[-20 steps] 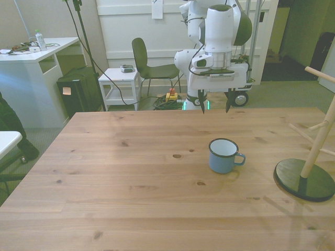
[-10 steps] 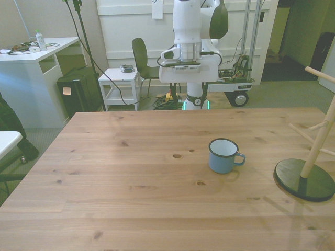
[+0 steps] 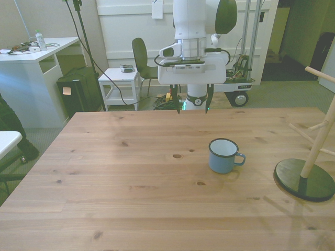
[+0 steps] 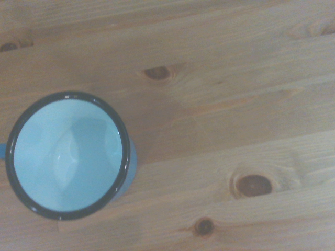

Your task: Hang the mug

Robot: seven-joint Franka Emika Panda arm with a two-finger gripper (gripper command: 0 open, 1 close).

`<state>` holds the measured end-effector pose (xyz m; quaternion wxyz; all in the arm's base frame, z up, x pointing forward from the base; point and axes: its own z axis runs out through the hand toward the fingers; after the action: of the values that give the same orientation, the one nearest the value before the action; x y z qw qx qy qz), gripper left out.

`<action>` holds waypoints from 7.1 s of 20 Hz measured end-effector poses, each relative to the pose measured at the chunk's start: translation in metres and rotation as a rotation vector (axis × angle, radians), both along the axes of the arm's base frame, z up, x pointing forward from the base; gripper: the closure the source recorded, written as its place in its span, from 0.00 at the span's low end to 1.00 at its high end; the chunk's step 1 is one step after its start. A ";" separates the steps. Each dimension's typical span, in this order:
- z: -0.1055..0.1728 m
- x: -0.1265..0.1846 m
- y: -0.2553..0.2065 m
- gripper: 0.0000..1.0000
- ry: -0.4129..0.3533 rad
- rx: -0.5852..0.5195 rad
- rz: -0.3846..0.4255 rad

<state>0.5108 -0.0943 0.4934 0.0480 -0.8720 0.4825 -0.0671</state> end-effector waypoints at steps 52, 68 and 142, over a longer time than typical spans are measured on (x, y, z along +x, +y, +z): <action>-0.098 0.077 0.041 1.00 0.058 0.015 -0.051; -0.102 0.079 0.043 1.00 0.051 0.012 -0.046; 0.220 0.028 0.132 1.00 -0.029 -0.271 0.340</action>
<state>0.5390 0.0376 0.7136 -0.0520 -0.9382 0.3144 -0.1349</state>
